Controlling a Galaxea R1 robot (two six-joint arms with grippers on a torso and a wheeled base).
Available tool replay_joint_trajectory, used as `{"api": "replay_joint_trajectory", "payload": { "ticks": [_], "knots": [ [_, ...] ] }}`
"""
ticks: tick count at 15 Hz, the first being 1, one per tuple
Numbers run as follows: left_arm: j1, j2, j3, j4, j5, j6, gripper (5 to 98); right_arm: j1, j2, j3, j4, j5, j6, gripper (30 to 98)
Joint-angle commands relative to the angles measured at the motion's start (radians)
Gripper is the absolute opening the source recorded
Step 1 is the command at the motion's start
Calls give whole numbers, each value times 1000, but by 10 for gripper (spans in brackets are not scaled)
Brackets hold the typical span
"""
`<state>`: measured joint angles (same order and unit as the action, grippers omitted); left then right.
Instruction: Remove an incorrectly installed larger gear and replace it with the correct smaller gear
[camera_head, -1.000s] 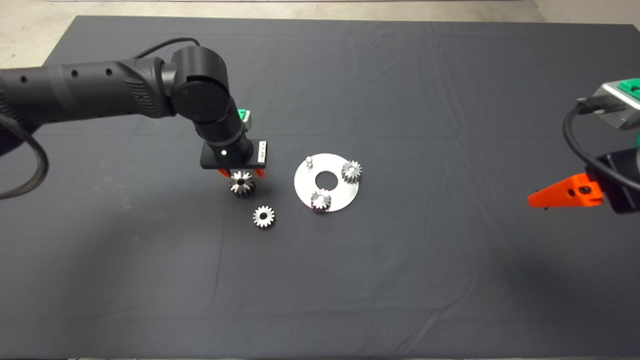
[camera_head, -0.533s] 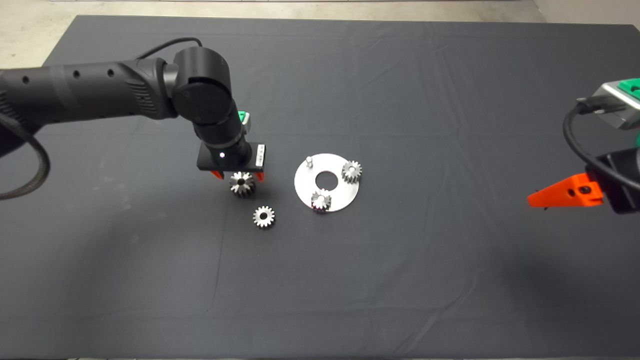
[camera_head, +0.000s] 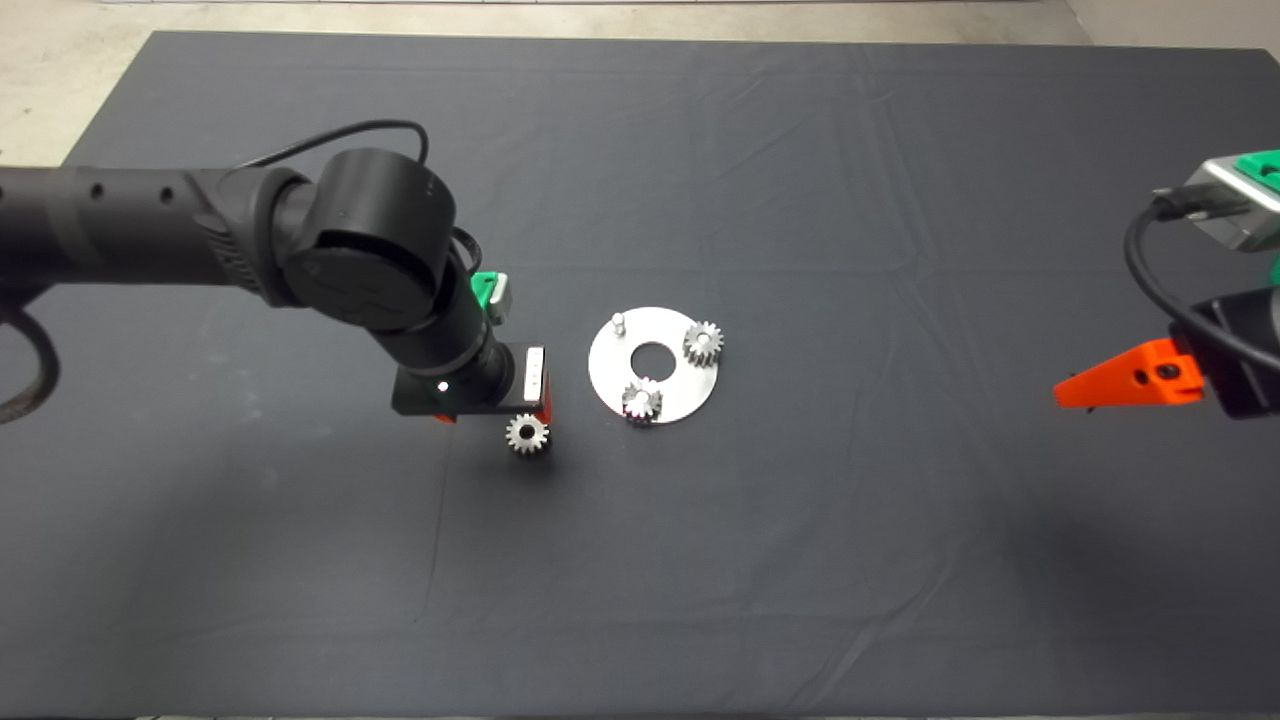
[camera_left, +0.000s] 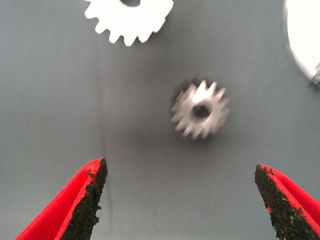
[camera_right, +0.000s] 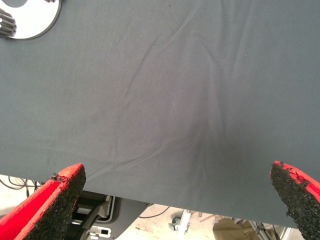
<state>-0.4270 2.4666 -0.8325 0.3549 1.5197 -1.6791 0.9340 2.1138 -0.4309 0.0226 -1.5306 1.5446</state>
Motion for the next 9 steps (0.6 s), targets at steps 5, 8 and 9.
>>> {"api": "replay_joint_trajectory", "payload": {
  "ticks": [5, 8, 9],
  "knots": [
    [-14, -29, 54, 136, 54, -105, 741, 16, 5, -24, 22, -101, -64, 977],
    [-4, -12, 5, 164, 51, -96, 741, 16, 5, -38, 22, -102, -74, 977],
    [21, -5, -8, 180, 51, -94, 741, 16, 6, -54, 22, -102, -93, 977]
  ]
}}
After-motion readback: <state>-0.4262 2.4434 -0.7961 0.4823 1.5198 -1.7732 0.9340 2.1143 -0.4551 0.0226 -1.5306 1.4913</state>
